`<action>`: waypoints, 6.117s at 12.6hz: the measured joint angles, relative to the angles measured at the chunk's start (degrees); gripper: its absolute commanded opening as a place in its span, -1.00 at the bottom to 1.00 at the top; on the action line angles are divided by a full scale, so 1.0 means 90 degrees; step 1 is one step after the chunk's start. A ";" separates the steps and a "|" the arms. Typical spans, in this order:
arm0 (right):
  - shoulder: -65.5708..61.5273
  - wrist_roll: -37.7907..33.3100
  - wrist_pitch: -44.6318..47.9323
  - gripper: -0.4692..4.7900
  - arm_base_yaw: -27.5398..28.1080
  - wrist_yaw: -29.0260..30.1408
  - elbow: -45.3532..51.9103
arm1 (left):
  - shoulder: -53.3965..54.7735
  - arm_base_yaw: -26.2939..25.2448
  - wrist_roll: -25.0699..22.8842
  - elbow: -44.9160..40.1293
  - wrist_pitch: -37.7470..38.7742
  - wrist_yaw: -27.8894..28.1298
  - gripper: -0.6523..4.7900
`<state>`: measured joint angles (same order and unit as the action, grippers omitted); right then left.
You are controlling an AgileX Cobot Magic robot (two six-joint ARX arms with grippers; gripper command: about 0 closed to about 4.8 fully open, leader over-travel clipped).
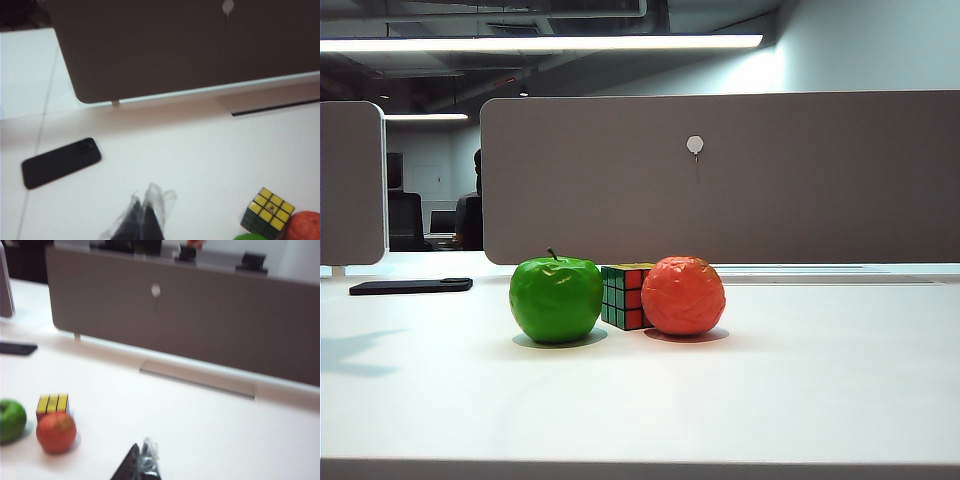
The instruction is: Move all the fruits on the tabletop near the face of the Rubik's cube that has the color most similar to each fruit.
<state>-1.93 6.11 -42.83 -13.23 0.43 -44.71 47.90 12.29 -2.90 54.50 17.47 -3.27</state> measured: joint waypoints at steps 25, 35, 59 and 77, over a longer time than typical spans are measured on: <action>0.0189 -0.0413 0.2106 -0.85 0.0000 0.0095 0.2880 | -0.3507 0.0002 0.1039 -0.4522 -0.0498 -0.0342 -0.78; 0.0189 -0.1129 0.5377 -0.84 0.0000 -0.0143 0.4704 | -0.3577 0.0005 0.1013 -0.5042 -0.0729 -0.0248 -0.78; 0.0194 -0.1345 0.5773 -0.84 0.0000 0.0636 0.4930 | -0.5263 0.0017 0.1064 -0.5967 -0.0872 -0.1212 -0.78; 0.0194 -0.0690 0.6030 -0.84 0.1234 0.0840 0.4930 | -0.5302 -0.1120 0.0665 -0.5994 -0.1953 -0.0471 -0.78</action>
<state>-0.19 -0.10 11.44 -2.13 7.99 -0.34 0.19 2.22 3.09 0.56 -0.10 -7.51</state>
